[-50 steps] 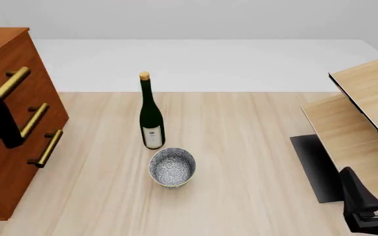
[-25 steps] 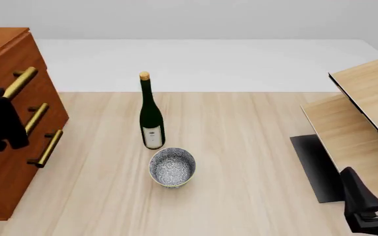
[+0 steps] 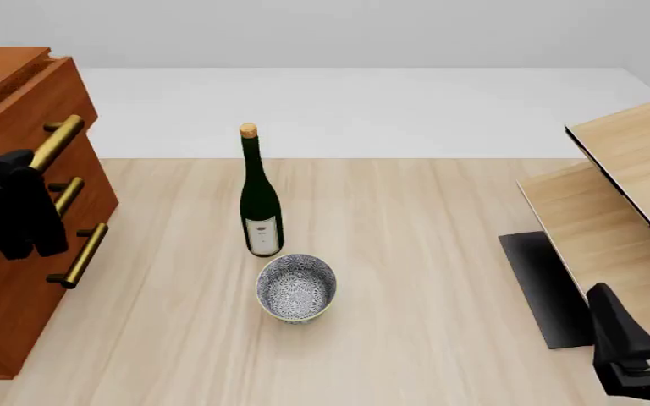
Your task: Close the bottom drawer of the cabinet and open the top drawer.
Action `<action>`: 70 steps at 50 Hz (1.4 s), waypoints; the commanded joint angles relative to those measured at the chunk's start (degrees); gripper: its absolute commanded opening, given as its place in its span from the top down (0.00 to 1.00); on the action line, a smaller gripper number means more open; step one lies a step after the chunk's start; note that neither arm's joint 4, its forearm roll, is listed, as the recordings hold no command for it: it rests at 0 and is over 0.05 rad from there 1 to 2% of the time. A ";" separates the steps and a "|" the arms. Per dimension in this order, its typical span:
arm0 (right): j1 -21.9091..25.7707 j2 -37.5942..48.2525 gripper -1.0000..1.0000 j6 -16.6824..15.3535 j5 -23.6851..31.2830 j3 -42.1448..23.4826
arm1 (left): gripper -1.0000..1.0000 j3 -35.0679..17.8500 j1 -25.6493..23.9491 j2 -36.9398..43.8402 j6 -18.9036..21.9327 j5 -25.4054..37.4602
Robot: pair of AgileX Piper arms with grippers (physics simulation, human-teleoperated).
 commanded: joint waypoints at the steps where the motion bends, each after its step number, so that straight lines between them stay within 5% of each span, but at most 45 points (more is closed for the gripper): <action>1: 0.02 0.57 0.00 0.19 -0.27 -0.30 | 1.00 -2.21 -3.75 2.63 0.62 -0.31; 47: 0.05 -0.92 0.00 1.19 -0.07 0.93 | 1.00 -5.62 -7.51 5.52 -0.51 0.48; 48: 0.05 -0.83 0.00 1.16 -0.16 0.93 | 0.00 -5.34 -7.19 5.58 -0.24 0.16; 70: 0.08 0.34 0.00 1.15 -0.98 0.61 | 0.00 -5.20 -6.70 5.30 -0.39 0.49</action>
